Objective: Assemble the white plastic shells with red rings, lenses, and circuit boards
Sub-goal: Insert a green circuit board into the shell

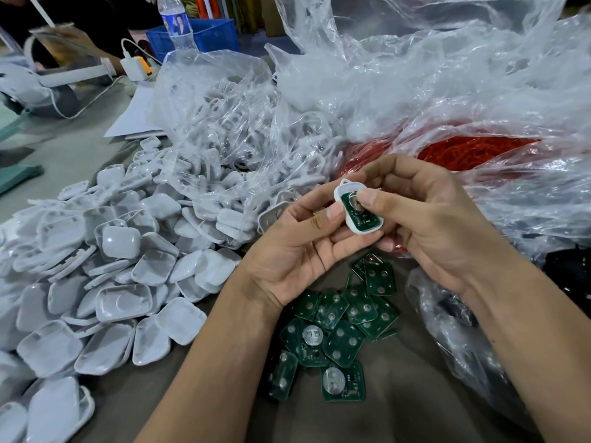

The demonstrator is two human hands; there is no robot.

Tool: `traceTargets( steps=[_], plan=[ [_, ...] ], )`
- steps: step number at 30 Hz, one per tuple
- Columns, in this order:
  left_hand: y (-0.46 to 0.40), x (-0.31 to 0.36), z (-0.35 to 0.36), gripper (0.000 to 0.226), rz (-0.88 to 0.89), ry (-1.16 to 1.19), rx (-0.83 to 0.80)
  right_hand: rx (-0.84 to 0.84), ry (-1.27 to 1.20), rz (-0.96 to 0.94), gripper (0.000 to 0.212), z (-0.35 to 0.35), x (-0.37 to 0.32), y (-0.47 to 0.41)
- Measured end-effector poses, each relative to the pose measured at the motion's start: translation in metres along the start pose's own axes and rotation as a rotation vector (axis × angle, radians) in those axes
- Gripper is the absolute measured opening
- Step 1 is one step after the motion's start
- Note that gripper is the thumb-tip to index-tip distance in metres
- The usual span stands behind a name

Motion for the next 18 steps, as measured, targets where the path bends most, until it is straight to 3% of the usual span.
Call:
traceTargets(
  steps=[9,14,18],
  plan=[
    [-0.001,0.000,-0.003,0.049,0.010,0.017,0.064,0.032,-0.057,0.013,0.027,-0.003,0.008,-0.003],
    [-0.002,-0.001,-0.007,0.042,0.014,0.033,0.122,0.287,0.187,-0.209,0.020,-0.021,-0.004,0.002],
    [-0.003,-0.002,-0.013,0.043,0.007,-0.005,0.168,0.300,0.284,-0.308,0.010,-0.018,-0.012,0.004]
  ],
)
Point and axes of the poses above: each hand's wrist, its own y-axis away from the middle knuckle, its own z-axis out of the palm, x = y × z, the point moved 10 cm from there along -y, towards the middle knuckle, and after that the axes turned 11 degrees about z, right-handed, at the moved point
